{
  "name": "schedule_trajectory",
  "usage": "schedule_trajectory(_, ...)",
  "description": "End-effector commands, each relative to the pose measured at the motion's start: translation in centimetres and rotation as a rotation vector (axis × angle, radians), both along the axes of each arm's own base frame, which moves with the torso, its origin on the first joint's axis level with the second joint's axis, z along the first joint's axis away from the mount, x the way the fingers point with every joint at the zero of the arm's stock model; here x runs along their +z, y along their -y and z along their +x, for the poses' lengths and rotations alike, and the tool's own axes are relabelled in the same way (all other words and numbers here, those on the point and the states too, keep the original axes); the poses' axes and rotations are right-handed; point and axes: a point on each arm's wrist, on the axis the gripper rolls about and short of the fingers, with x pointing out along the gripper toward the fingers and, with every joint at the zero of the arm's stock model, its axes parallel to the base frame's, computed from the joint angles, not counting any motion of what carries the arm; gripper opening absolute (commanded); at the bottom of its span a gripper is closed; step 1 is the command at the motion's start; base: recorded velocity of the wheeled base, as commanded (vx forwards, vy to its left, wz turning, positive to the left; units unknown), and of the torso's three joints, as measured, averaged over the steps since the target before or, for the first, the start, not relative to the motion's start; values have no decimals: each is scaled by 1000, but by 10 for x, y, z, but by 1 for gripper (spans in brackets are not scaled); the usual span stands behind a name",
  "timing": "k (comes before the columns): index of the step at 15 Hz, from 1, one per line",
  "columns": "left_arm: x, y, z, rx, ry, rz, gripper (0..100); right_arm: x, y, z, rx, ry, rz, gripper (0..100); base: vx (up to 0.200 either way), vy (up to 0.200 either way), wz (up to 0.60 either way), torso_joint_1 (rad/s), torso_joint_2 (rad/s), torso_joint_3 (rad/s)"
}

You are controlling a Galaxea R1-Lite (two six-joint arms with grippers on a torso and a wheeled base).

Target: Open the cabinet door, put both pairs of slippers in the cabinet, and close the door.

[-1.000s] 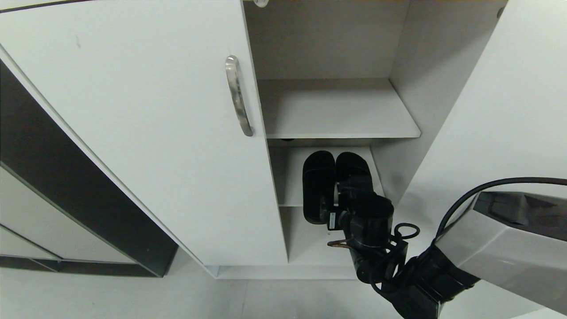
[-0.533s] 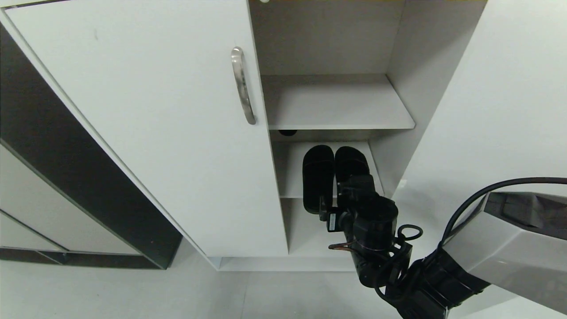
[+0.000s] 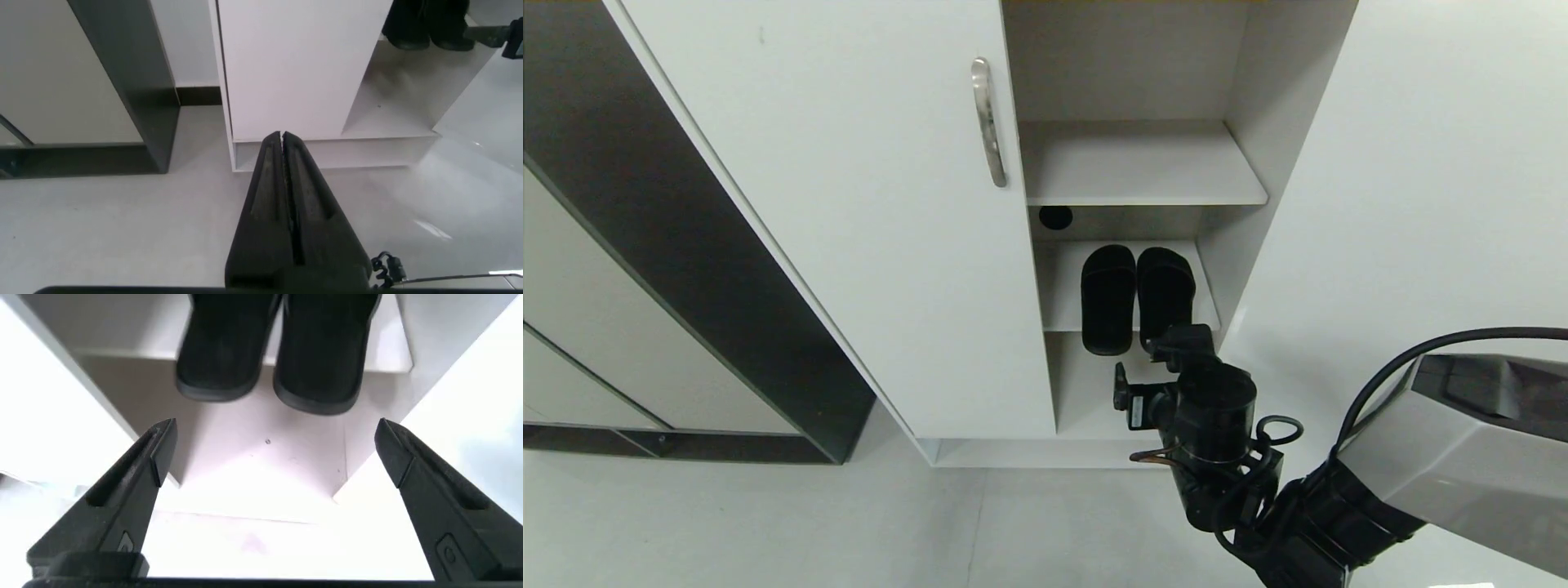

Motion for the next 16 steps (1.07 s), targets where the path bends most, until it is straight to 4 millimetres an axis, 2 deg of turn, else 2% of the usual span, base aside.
schedule_trajectory(1,0,0,0,0,-2,-1,0,-1,1,0,-1,-3,-2,100,0,0,0,0,0,0)
schedule_trajectory(11,0,0,0,-3,-3,2,0,2,4,-1,-6,4,4,100,0,0,0,0,0,0)
schedule_trajectory(16,0,0,0,-3,-3,2,0,0,6,-2,-6,-2,-6,100,0,0,0,3,2,171)
